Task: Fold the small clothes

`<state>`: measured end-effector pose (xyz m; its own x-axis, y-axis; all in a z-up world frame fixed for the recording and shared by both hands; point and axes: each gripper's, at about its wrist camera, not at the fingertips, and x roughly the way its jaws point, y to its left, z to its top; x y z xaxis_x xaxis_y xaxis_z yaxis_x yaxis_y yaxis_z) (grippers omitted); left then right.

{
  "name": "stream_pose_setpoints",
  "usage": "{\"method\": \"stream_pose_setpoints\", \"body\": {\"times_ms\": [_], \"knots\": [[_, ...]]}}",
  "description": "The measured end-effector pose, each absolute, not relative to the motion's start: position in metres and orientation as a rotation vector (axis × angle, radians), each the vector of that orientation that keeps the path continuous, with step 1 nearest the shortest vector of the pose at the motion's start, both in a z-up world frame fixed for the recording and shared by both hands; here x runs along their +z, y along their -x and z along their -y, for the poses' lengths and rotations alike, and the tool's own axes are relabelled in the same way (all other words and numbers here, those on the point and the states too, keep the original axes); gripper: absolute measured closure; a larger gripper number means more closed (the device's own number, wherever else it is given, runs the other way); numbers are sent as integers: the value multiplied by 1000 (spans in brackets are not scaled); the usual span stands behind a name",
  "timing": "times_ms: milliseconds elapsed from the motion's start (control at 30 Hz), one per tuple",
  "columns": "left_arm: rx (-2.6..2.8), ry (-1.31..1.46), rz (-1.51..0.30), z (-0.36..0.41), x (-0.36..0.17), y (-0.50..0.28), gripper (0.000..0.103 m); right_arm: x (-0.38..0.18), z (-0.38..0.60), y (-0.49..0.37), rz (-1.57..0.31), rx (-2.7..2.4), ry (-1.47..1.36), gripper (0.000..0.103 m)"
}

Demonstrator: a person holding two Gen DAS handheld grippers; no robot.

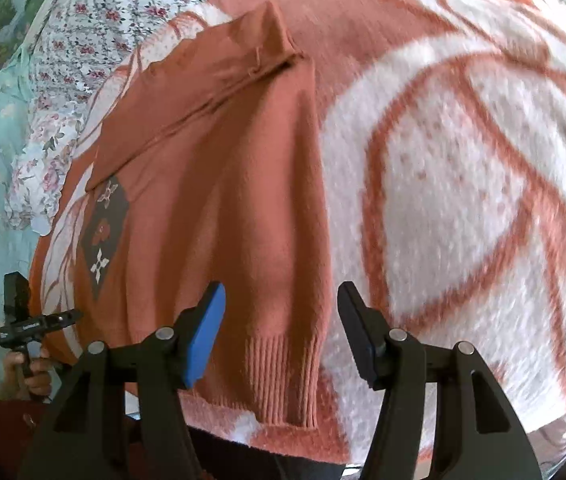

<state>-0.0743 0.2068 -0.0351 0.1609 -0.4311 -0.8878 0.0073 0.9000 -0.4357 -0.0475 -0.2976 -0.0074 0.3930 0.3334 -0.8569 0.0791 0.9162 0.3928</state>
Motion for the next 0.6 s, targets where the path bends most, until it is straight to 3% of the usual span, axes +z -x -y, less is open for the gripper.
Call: {"method": "stream_pose_setpoints", "body": {"times_ms": [133,233,267,300,333,400,433,600], "knots": [[-386,367,-1367,-192,-39,76,32,-25,301,62,-1160,170,-463,44],[-397,356,-1351,-182,-45,71,52,-43,311,70,-1132,174,-592,46],[-398,357,-1351,-179,-47,70,54,-45,313,71,-1114,179,-627,48],[-401,358,-1349,-178,-48,69,54,-48,315,70,-1104,190,-663,54],[-405,355,-1346,-178,-49,68,56,-49,315,69,-1106,197,-678,70],[-400,317,-1338,-180,-48,69,75,-55,314,66,-1137,214,-691,93],[-395,301,-1338,-181,-47,70,95,-56,312,66,-1149,230,-690,94],[-405,346,-1317,-193,-46,80,95,-34,333,79,-1075,239,-724,96]]}}
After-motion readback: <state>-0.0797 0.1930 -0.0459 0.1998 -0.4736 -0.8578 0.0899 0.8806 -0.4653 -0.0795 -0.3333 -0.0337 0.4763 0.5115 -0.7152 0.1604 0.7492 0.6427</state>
